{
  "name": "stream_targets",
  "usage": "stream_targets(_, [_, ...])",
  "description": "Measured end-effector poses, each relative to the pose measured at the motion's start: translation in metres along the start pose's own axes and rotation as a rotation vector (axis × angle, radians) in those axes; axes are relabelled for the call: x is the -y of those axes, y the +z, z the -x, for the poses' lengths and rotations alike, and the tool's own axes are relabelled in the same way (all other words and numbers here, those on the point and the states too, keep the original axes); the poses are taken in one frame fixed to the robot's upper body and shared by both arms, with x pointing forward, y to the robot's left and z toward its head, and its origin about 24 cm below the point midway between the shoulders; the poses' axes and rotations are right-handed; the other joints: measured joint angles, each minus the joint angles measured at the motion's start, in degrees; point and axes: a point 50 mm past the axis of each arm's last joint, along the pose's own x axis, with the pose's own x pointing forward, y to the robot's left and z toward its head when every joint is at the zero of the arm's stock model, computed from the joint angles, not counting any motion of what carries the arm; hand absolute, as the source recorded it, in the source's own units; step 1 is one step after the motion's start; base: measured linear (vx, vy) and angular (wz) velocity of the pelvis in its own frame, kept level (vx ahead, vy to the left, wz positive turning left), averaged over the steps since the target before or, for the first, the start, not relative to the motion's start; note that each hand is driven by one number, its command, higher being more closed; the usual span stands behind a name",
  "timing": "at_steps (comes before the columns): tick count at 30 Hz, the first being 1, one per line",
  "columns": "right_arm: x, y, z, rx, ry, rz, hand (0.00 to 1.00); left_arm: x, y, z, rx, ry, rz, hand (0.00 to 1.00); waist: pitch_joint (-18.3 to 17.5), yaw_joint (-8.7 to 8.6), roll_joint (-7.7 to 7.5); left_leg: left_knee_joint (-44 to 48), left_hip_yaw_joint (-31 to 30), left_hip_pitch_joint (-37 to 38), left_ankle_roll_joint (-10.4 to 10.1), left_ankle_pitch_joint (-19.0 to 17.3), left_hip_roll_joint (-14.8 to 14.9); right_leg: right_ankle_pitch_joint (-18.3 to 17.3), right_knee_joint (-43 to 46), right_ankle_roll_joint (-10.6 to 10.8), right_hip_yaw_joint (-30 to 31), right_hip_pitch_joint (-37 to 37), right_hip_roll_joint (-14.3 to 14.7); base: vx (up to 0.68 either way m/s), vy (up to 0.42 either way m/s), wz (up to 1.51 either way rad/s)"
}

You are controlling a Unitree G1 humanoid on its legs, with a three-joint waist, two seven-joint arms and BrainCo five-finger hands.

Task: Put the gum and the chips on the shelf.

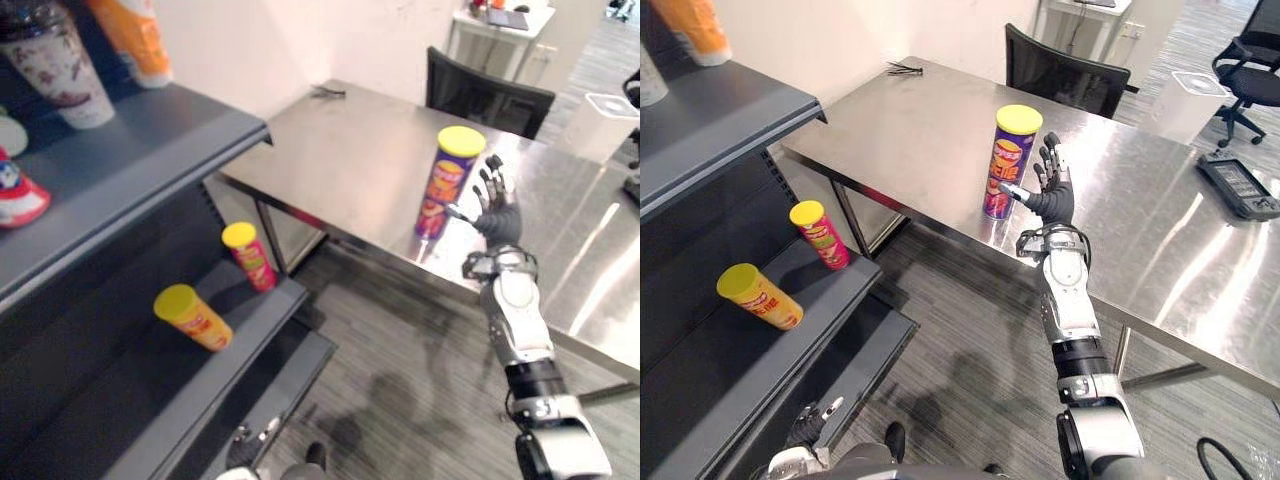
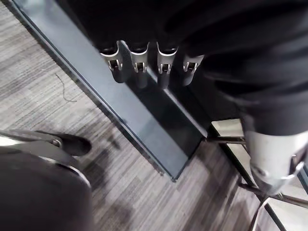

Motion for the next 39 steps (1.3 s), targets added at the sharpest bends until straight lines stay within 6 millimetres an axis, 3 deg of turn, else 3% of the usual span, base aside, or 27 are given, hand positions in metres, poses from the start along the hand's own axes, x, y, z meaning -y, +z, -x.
stream_targets(10, [-0.001, 0.008, -0.021, 0.016, -0.083, -0.012, 0.0, -0.004, -0.006, 0.002, -0.019, 0.019, 0.002, 0.0, 0.73, 1.51, -0.26, 0.05, -1.26, -0.83, -0.04, 0.49, 0.05, -0.02, 0.0, -0.04, -1.11, 0.02, 0.19, 0.0, 0.002, 0.06])
stream_targets(21, [0.001, 0.014, -0.026, 0.039, -0.13, -0.033, 0.0, -0.002, -0.002, 0.001, -0.005, 0.022, 0.006, 0.0, 2.17, 2.54, -0.44, 0.05, -1.22, -0.82, 0.01, 0.57, 0.04, -0.03, 0.0, -0.06, -1.08, 0.01, 0.19, 0.0, 0.0, 0.0])
stream_targets(30, [0.0, 0.01, -0.034, 0.006, -0.14, -0.031, 0.0, -0.002, -0.001, 0.001, 0.0, 0.021, 0.005, 0.0, 2.64, 2.58, -0.44, 0.04, -1.18, -0.83, 0.01, 0.58, 0.04, -0.03, 0.0, -0.06, -1.05, -0.01, 0.19, 0.0, 0.0, 0.0])
stream_targets(39, [0.019, -0.008, -0.031, -0.085, -0.234, -0.034, 0.0, -0.002, 0.0, 0.001, 0.001, 0.027, 0.003, 0.0, 3.91, 2.73, -0.37, 0.04, -1.22, -0.85, 0.04, 0.6, 0.01, -0.03, 0.02, -0.06, -1.08, -0.01, 0.15, 0.0, 0.0, 0.0])
